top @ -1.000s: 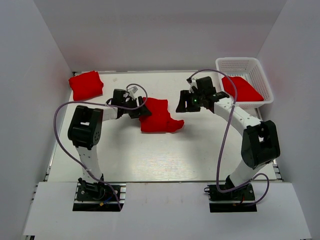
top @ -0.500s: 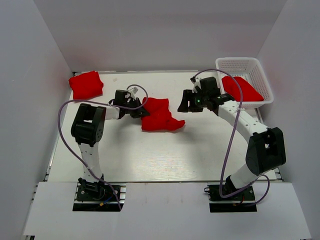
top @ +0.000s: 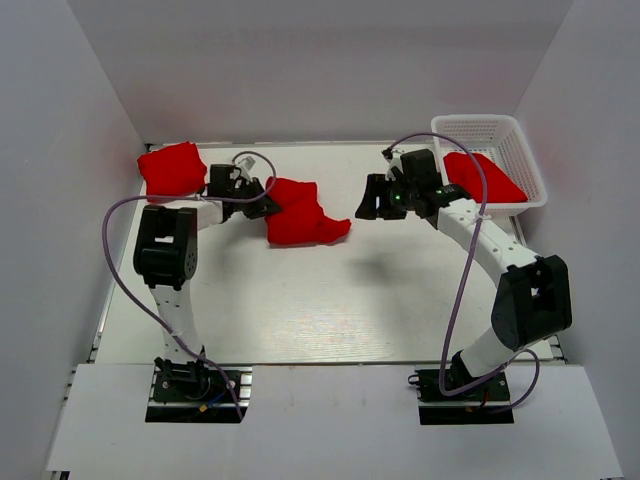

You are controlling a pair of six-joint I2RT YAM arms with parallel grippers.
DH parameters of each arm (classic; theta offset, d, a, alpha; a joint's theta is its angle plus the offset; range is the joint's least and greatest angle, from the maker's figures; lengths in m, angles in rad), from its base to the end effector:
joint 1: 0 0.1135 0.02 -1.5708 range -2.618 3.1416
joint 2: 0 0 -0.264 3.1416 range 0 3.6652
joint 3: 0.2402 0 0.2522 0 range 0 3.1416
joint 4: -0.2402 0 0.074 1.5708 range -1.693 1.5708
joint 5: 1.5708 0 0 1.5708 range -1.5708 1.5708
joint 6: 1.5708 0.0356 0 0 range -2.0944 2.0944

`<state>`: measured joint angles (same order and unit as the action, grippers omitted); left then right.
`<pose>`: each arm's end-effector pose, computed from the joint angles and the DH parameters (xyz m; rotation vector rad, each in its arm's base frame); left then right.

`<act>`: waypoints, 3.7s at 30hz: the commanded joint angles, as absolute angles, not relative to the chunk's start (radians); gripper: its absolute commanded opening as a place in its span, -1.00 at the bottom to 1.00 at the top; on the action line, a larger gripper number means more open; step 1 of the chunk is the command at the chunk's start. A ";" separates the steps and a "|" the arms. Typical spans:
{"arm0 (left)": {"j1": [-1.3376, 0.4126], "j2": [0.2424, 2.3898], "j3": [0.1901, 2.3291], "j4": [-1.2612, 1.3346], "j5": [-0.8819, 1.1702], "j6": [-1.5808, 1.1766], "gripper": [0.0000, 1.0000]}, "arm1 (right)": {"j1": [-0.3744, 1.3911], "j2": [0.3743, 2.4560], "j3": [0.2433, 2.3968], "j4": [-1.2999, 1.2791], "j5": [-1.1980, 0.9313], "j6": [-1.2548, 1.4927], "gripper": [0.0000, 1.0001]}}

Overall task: Fold and stack the t-shirts
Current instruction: Put the neatly folded tshirt into the corner of the board with the left arm

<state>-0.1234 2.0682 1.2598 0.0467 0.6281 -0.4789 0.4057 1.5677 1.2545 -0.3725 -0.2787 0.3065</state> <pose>0.4271 -0.0741 0.1388 -0.0939 2.3731 -1.0284 0.3218 0.1489 0.2906 -0.2683 2.3034 0.6865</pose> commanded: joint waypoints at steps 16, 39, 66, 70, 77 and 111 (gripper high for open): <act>0.230 2.060 1.690 0.091 0.801 -0.609 -1.00 | 0.400 1.551 1.309 -0.396 -0.241 0.302 0.28; 0.393 2.256 1.879 0.045 0.503 -0.535 -1.00 | 0.393 1.661 1.358 -0.422 -0.313 0.293 0.28; 0.506 2.235 1.760 0.047 0.603 -0.400 0.74 | 0.393 1.700 1.417 -0.437 -0.339 0.281 0.61; 0.506 2.123 1.599 0.106 0.594 -0.391 0.82 | 0.393 1.704 1.430 -0.419 -0.354 0.273 0.64; 0.479 1.896 1.300 0.218 0.470 -0.407 0.92 | 0.396 1.698 1.422 -0.394 -0.402 0.267 0.67; 0.017 0.856 1.006 -0.514 0.210 0.158 0.99 | 0.400 1.238 1.068 -0.052 0.087 0.228 0.81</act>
<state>0.0154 0.9394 1.0340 -0.5022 0.3855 0.1162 0.3946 1.2823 1.1294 -0.1680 0.0120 0.2070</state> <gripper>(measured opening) 0.988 0.904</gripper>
